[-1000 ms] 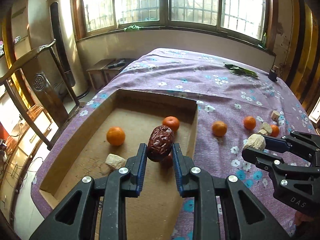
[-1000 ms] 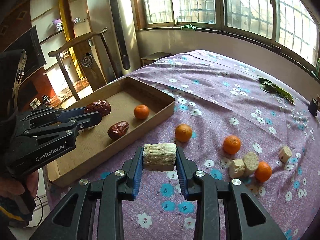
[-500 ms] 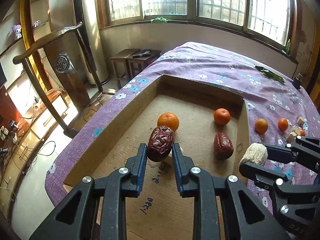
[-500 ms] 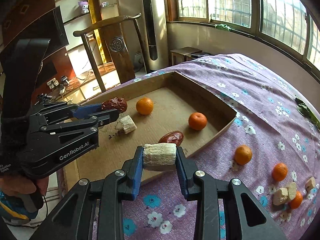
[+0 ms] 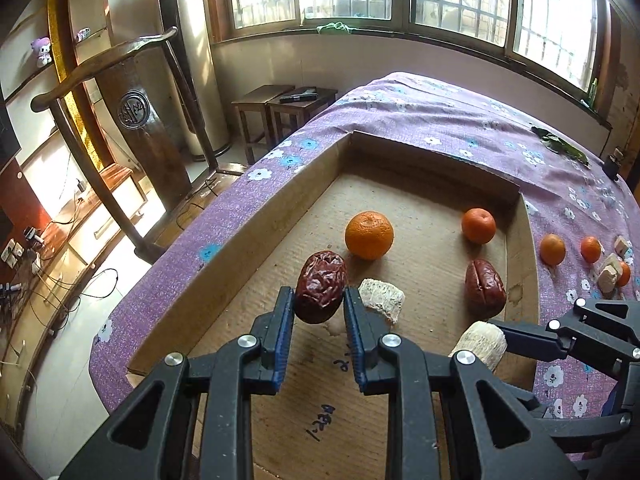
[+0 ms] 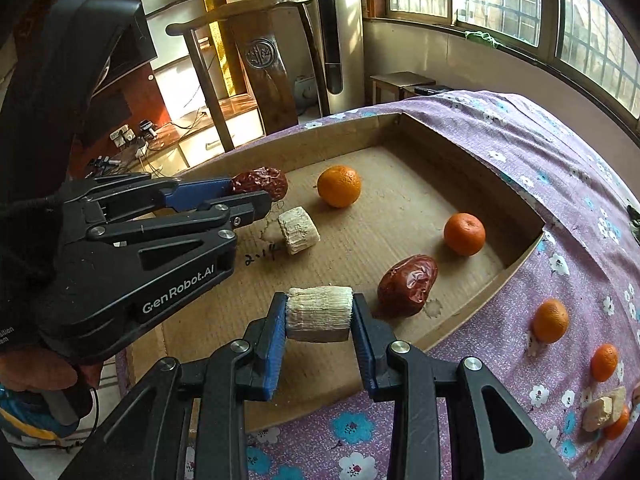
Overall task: Organize fruits
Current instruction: 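Carry the date and white piece into the box and open both tools, then return to the table and grasp a white cube with the right tool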
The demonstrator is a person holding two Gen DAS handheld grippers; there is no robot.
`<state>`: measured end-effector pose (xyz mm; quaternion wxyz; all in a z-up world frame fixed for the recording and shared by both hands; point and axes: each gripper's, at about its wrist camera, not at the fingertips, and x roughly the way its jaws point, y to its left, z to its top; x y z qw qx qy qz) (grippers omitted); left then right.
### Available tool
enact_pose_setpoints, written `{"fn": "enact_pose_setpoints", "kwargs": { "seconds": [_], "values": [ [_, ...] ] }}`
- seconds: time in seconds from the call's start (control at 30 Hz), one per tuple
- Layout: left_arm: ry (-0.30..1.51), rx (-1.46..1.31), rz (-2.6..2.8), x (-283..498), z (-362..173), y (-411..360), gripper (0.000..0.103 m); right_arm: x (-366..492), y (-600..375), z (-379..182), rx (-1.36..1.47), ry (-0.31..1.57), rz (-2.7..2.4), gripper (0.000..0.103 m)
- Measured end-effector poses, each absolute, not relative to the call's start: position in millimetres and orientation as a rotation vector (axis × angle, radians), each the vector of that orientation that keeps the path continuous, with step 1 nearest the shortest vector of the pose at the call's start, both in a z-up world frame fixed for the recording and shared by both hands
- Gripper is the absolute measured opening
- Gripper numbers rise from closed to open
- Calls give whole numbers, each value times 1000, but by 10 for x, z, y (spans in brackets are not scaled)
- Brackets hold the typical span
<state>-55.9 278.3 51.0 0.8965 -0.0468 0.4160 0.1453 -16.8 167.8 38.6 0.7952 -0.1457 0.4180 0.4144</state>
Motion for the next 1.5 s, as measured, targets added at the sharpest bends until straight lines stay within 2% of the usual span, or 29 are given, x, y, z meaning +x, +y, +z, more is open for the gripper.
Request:
{"fn": "enact_pose_setpoints", "kwargs": {
  "seconds": [0.27, 0.3, 0.37, 0.4, 0.43, 0.6, 0.93, 1.5],
  "values": [
    [883, -99, 319, -516, 441, 2779, 25, -144, 1744, 301, -319, 926, 889, 35],
    [885, -102, 321, -513, 439, 2782, 28, -138, 1738, 303, -308, 929, 891, 38],
    [879, -110, 329, -516, 451, 2796, 45, -128, 1706, 324, -275, 932, 904, 46],
    [870, -120, 332, -529, 466, 2805, 62, -129, 1686, 340, -265, 928, 907, 51],
    [861, -136, 329, -546, 486, 2819, 74, -135, 1670, 354, -260, 922, 904, 54],
    [823, -153, 342, -608, 601, 2821, 83, -170, 1535, 452, -229, 903, 896, 57],
    [790, -130, 270, -632, 760, 2476, 86, -230, 1043, 631, -189, 852, 814, 70],
    [807, -48, 37, -364, 759, 1376, 88, -244, -354, 656, -58, 856, 536, 71]
  ]
}}
